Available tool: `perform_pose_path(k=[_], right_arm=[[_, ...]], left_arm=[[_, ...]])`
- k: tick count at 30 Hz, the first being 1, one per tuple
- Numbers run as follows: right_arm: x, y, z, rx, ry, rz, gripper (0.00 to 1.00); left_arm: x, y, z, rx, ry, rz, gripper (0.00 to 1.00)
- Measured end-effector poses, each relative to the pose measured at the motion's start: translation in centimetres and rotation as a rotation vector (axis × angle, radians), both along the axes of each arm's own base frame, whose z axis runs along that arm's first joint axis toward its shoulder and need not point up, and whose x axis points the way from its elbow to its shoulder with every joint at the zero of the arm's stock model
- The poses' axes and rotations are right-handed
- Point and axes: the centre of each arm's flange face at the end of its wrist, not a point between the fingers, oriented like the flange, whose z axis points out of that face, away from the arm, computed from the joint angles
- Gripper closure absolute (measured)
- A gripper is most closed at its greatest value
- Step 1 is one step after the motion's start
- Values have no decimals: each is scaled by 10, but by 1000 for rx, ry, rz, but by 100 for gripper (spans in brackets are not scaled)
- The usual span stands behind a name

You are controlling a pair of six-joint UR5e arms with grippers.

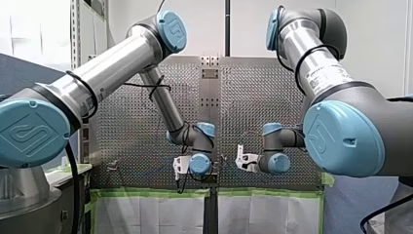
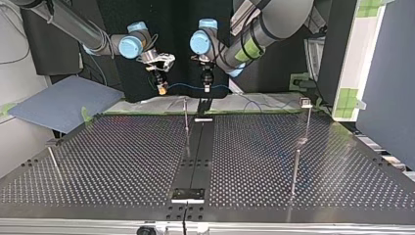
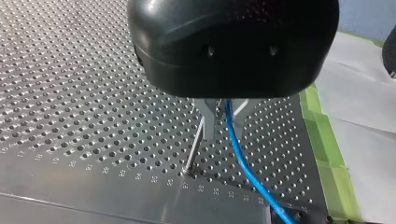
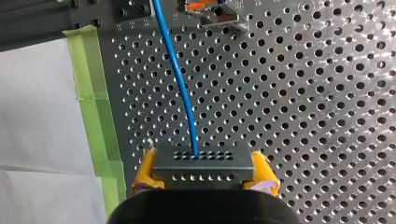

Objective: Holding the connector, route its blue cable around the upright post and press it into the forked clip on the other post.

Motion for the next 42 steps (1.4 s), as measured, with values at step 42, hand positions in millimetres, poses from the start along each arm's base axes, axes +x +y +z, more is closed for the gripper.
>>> perform_pose_path(k=[42], right_arm=[[-17, -12, 0, 9, 2, -40, 100]], left_arm=[[3, -11, 1, -23, -19, -68, 100]])
